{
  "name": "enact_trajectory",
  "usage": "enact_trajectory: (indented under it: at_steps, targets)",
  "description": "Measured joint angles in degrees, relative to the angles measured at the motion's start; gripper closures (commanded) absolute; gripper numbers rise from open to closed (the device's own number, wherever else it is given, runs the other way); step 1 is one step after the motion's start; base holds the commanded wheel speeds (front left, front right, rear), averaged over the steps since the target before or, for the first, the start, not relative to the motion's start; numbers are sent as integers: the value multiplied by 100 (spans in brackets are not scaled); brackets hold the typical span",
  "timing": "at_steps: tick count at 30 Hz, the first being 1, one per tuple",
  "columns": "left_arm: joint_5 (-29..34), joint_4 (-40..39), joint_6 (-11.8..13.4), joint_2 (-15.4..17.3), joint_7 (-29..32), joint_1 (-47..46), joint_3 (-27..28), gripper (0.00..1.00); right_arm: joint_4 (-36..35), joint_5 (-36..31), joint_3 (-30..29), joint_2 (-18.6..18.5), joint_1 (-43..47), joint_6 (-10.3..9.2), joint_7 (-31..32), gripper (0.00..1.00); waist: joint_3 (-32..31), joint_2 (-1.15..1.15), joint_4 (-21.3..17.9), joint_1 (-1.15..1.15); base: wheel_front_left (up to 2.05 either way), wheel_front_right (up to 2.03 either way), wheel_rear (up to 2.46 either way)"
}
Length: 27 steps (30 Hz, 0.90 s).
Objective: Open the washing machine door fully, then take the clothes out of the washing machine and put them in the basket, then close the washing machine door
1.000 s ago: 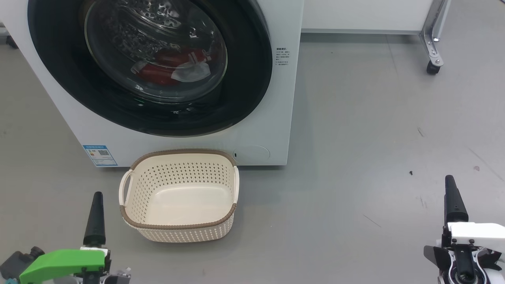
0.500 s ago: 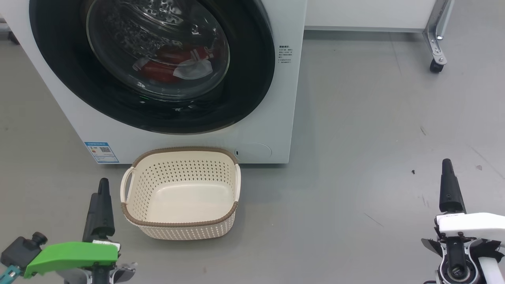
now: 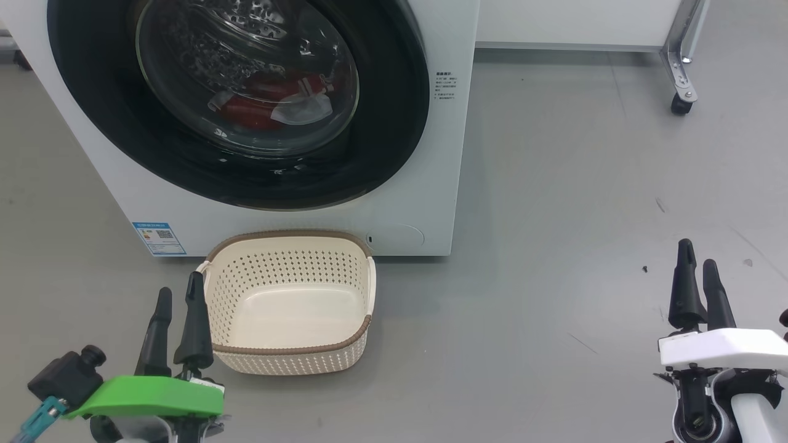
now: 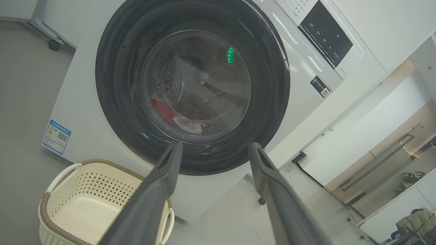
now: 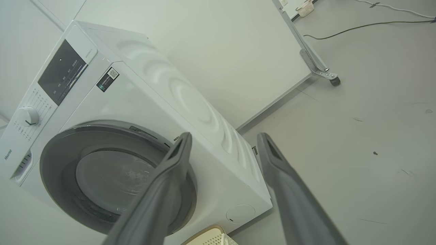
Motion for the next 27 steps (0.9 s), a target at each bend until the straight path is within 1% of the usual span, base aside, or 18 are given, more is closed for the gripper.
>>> enact_trajectory:
  at_steps: [12, 17, 20, 23, 27]
  targets:
    - [1321, -4, 18, -2, -218, 0, -244, 0, 35, -1150, 375, -52, 7, -143, -231, 0, -19, 0, -8, 0, 0, 0, 0]
    - [1980, -23, 123, -3, -304, -2, -347, 0, 47, -1640, 521, -92, 7, -204, -323, 0, -14, 0, -11, 0, 0, 0, 0]
    - [2396, -9, 162, -3, -350, -3, -457, 0, 85, -1994, 615, -145, 7, -301, -361, 0, -10, 0, -14, 0, 0, 0, 0]
    - [2659, 38, 248, -4, -402, -3, -532, 0, 142, -2381, 668, -219, 7, -420, -405, 0, -7, 0, -17, 0, 0, 0, 0]
    - [3134, 123, 360, -5, -453, -3, -599, 0, 192, -2647, 747, -211, 7, -500, -467, 0, -8, 0, -17, 0, 0, 0, 0]
